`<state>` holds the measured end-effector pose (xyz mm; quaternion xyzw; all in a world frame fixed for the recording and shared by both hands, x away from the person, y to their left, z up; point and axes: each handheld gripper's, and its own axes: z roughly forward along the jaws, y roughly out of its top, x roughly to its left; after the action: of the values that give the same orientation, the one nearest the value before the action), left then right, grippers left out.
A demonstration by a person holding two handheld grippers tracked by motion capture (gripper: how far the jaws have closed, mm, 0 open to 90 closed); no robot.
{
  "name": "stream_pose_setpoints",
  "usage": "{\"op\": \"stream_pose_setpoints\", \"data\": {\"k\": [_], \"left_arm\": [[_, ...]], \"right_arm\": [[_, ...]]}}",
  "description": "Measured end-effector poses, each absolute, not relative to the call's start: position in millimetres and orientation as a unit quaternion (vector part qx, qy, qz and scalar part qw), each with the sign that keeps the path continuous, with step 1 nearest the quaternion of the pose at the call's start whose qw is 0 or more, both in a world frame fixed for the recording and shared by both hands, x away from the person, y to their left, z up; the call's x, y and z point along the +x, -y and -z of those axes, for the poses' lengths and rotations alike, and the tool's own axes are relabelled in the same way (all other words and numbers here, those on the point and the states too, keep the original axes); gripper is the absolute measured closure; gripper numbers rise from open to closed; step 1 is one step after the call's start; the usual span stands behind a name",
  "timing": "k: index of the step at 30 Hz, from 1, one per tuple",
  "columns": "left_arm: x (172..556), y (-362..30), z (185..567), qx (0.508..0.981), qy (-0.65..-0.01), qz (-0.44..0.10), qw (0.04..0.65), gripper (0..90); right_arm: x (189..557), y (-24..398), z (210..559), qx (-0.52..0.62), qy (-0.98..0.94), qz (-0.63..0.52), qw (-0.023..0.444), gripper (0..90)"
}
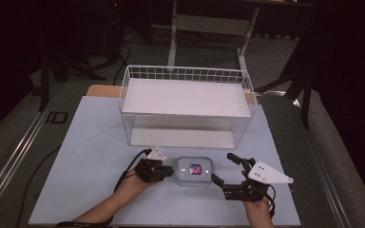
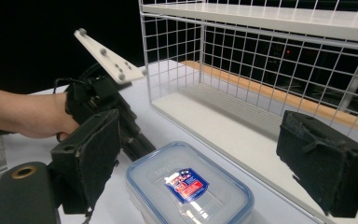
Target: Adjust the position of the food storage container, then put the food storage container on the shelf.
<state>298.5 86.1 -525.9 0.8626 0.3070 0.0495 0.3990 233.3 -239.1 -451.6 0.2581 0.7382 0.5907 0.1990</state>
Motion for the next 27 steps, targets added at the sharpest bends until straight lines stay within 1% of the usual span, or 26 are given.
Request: {"op": "stream_pose_setpoints", "data": {"k": [2, 3, 5, 7, 9, 11, 12, 13, 15, 17, 19, 21, 22, 23, 24, 26, 27], "left_arm": [[293.7, -92.6, 522.6, 0.855, -0.313, -0.059, 0.410, 51.7], [291.3, -96.3, 520.7, 0.852, -0.313, -0.062, 0.416, 44.9], [286.8, -102.6, 516.8, 0.849, -0.304, -0.066, 0.427, 31.6], [283.4, -106.7, 512.7, 0.847, -0.300, -0.058, 0.435, 15.1], [280.8, -111.3, 506.9, 0.844, -0.295, -0.040, 0.446, 7.5], [278.1, -114.8, 499.4, 0.837, -0.302, -0.029, 0.455, 3.9], [275.2, -119.2, 490.2, 0.825, -0.304, -0.029, 0.475, 2.1], [275.2, -119.2, 490.2, 0.825, -0.304, -0.029, 0.475, 2.2], [273.0, -120.0, 481.7, 0.817, -0.307, -0.024, 0.487, 2.1], [271.9, -120.1, 478.2, 0.812, -0.304, -0.021, 0.498, 2.1], [269.9, -117.2, 469.6, 0.800, -0.304, -0.023, 0.516, 2.2], [268.0, -113.4, 464.1, 0.794, -0.302, -0.033, 0.526, 2.2], [267.9, -111.1, 461.7, 0.793, -0.299, -0.034, 0.529, 2.2], [268.1, -108.4, 459.8, 0.796, -0.296, -0.039, 0.527, 2.2], [268.4, -105.4, 458.3, 0.798, -0.295, -0.040, 0.524, 2.3], [269.1, -98.5, 456.3, 0.804, -0.292, -0.037, 0.517, 2.3], [269.3, -96.3, 456.0, 0.806, -0.290, -0.040, 0.515, 2.3]], "right_arm": [[234.8, 238.0, 452.1, 0.257, -0.743, -0.590, 0.185, 13.8], [235.0, 237.1, 452.1, 0.256, -0.743, -0.589, 0.187, 13.9], [234.4, 234.1, 451.3, 0.257, -0.749, -0.573, 0.213, 13.9], [233.7, 232.3, 450.9, 0.258, -0.751, -0.562, 0.231, 13.9], [234.1, 232.2, 451.2, 0.267, -0.748, -0.561, 0.232, 13.9], [234.8, 233.0, 451.5, 0.278, -0.745, -0.559, 0.236, 12.4], [234.2, 233.4, 451.5, 0.282, -0.741, -0.558, 0.245, 12.1], [234.2, 233.4, 451.5, 0.282, -0.741, -0.558, 0.245, 12.1], [231.4, 234.0, 449.4, 0.284, -0.737, -0.545, 0.280, 12.2], [230.7, 234.6, 448.4, 0.279, -0.734, -0.547, 0.288, 12.4], [231.1, 234.1, 445.4, 0.275, -0.744, -0.541, 0.281, 14.9], [232.2, 234.2, 445.5, 0.275, -0.744, -0.550, 0.261, 14.9], [232.5, 233.6, 445.6, 0.282, -0.746, -0.549, 0.250, 14.9], [234.5, 233.1, 444.9, 0.287, -0.756, -0.544, 0.226, 14.9], [236.5, 233.1, 445.7, 0.274, -0.758, -0.553, 0.211, 15.0], [238.3, 231.3, 446.0, 0.280, -0.767, -0.541, 0.202, 14.9], [239.0, 230.8, 446.1, 0.281, -0.770, -0.536, 0.205, 15.0]]}}
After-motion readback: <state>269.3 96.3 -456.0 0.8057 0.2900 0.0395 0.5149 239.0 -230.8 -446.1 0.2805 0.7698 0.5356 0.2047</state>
